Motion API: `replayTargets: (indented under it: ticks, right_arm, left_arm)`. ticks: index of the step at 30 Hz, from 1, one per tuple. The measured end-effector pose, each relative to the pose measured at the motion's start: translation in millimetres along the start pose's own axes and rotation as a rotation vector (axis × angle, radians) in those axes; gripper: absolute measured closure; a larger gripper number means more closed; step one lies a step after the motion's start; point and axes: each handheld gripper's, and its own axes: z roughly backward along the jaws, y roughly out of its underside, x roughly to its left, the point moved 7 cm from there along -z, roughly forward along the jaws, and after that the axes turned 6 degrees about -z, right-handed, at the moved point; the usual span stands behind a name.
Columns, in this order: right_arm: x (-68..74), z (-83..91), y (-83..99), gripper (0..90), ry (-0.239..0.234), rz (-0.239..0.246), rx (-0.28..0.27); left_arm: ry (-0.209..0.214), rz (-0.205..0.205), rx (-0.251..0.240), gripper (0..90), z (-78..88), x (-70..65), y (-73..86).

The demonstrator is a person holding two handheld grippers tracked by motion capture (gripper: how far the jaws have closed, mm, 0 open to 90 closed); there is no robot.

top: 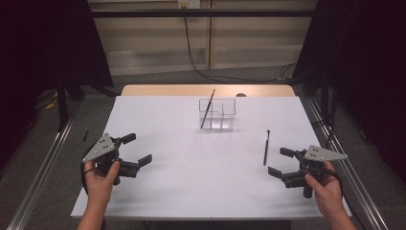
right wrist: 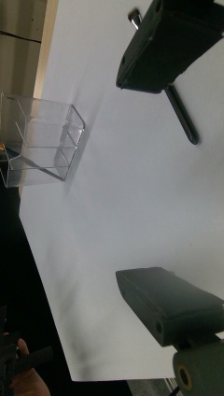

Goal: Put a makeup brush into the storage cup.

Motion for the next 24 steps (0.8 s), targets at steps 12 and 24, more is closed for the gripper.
replayTargets:
  ticks: [12, 24]
  right_arm:
    - [-0.3, -2.0, -1.0, 6.8, 0.012, 0.020, 0.001]
    - [-0.9, -2.4, -2.2, 6.8, 0.035, 0.041, 0.000]
  left_arm:
    - [-0.020, -0.020, -0.011, 0.0, 15.4, -1.9, 4.3]
    - [-0.020, -0.032, 0.010, 0.0, 19.2, -0.9, 10.7]
